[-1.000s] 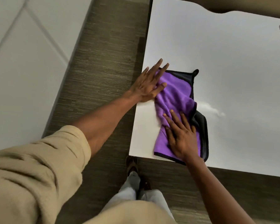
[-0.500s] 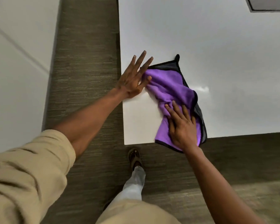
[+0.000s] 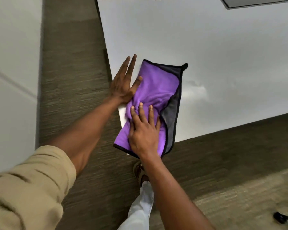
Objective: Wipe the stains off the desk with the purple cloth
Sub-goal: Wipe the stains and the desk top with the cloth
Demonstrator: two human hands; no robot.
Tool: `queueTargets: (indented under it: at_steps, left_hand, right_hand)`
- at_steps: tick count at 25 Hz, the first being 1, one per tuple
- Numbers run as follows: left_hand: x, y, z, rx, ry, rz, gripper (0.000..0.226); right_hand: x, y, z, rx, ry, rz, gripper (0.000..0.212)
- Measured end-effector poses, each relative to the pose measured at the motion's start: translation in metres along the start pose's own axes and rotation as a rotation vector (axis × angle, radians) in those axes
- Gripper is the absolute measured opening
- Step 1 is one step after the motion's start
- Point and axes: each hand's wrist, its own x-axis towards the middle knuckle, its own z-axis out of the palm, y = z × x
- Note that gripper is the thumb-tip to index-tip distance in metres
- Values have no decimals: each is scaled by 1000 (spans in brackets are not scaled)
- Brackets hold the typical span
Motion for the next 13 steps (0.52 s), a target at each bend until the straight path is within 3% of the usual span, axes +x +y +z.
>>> queueTargets:
  at_steps: [3, 8, 11, 13]
  left_hand:
    - [3, -5, 4, -10, 2, 63, 80]
    - [-2, 2, 1, 101, -126, 40, 76]
    - [1, 2, 2, 133, -137, 44, 77]
    - [0, 0, 3, 131, -134, 47, 78]
  right_hand:
    - [-16, 60, -19, 10, 9, -23, 51]
    - [32, 153, -70, -75, 121, 344, 47]
    - [74, 135, -66, -66, 190, 440, 48]
    - [88, 99, -48, -76, 167, 337, 51]
